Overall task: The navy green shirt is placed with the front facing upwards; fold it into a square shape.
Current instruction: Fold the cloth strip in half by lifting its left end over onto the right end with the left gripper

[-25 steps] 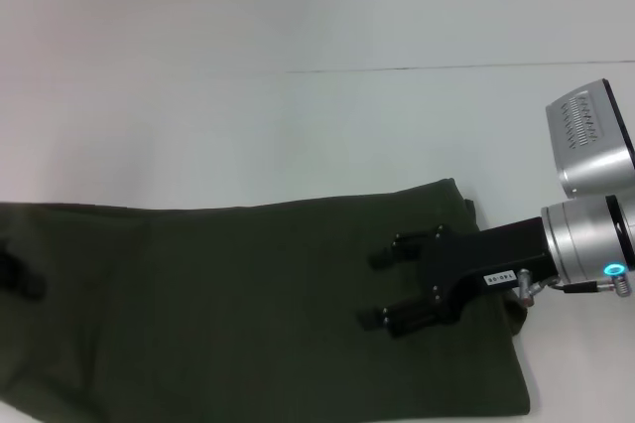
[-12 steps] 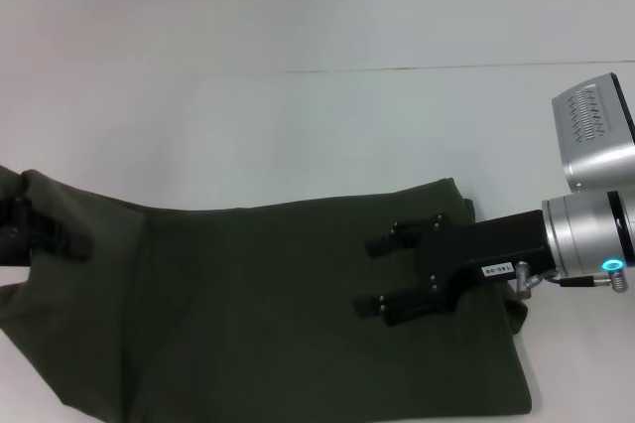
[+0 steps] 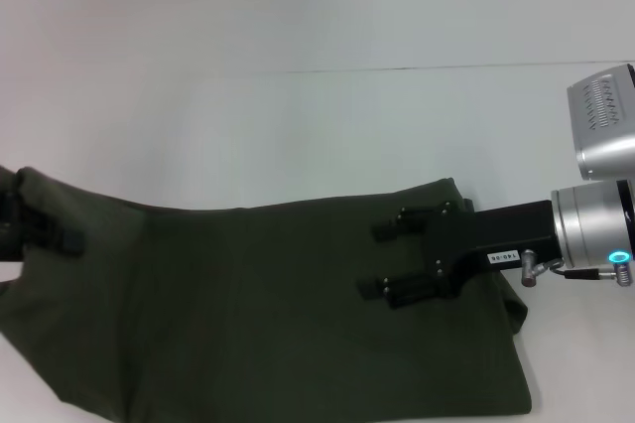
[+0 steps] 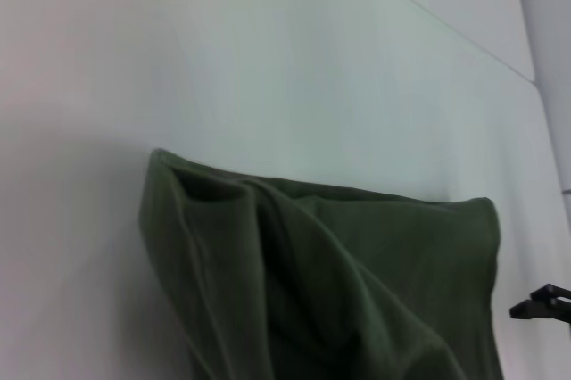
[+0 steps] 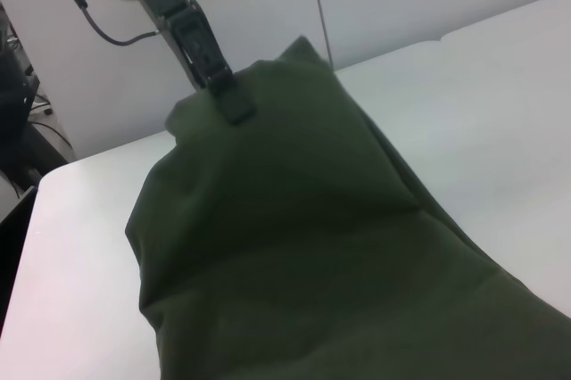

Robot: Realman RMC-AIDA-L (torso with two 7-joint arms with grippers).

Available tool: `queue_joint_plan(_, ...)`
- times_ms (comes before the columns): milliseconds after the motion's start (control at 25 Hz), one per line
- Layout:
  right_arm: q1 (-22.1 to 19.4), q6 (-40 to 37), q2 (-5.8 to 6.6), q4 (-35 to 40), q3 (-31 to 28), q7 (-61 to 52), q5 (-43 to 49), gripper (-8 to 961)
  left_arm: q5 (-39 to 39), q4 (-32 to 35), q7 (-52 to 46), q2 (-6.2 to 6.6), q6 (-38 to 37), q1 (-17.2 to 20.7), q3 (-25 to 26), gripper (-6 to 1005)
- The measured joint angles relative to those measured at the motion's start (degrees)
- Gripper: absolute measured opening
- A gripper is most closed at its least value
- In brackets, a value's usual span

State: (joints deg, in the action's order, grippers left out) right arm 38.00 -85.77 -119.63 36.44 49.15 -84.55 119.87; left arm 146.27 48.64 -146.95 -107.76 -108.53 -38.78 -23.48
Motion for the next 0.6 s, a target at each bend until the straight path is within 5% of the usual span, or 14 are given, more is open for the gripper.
queue_joint_plan(600, -1.01, -0.20, 0.02, 0.77, -1.68, -0.07, 0.01, 899, 3.11, 3.29, 0.69, 3.25, 2.34, 4.98, 2.25, 133)
